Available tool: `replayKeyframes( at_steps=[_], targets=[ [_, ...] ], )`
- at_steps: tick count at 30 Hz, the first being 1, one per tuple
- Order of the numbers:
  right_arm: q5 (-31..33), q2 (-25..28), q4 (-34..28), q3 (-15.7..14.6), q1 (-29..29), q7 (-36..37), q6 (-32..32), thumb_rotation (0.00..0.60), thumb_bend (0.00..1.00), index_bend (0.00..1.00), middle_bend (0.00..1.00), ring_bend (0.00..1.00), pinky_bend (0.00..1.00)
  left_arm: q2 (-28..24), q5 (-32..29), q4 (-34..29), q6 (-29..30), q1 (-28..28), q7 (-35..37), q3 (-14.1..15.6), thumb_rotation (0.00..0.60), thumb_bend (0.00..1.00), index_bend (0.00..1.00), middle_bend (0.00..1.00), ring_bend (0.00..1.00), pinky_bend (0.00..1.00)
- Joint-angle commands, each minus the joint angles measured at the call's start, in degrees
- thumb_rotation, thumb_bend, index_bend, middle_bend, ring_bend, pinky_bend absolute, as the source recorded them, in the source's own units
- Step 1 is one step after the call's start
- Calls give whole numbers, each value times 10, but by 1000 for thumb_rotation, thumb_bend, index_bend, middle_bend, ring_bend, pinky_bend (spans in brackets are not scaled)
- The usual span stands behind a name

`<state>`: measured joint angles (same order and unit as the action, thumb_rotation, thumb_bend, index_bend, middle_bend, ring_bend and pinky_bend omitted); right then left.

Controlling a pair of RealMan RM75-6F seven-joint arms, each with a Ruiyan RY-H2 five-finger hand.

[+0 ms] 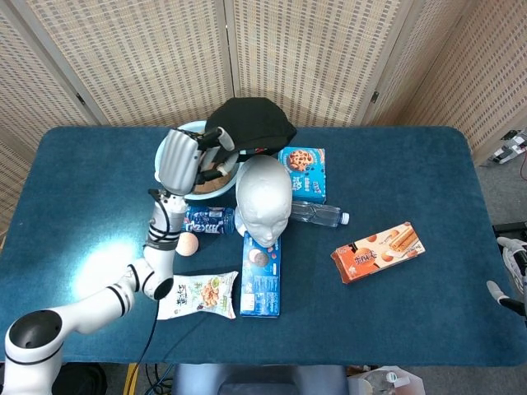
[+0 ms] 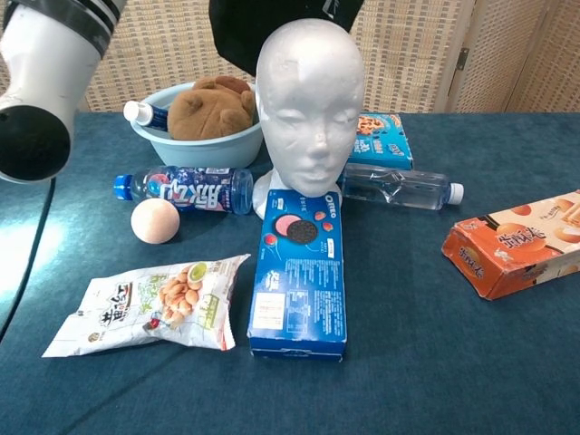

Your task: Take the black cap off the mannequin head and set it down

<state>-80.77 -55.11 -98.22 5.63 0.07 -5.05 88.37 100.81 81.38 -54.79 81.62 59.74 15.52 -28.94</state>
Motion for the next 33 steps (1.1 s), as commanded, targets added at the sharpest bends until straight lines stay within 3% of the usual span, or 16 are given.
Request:
replayKeyframes(
  at_steps=[1,19,33],
  targets=[
    [-1,0,1,0,1,2,-1,600,210,254,299,208,296,-21,6,2,22,-17,22,3,600,341,620,1000,1000,1000],
    [-11,-1,-1,-1,6,1,-6,600,209,253,299,208,296,-176,35,-86,154,-207,47,81,600,341,629,1000,1000,1000],
    [-18,-2,-2,-1,13,0,-12,600,209,253,299,208,296,-200,61,-61,195,-320,46,163,600,341,634,1000,1000,1000]
  ],
)
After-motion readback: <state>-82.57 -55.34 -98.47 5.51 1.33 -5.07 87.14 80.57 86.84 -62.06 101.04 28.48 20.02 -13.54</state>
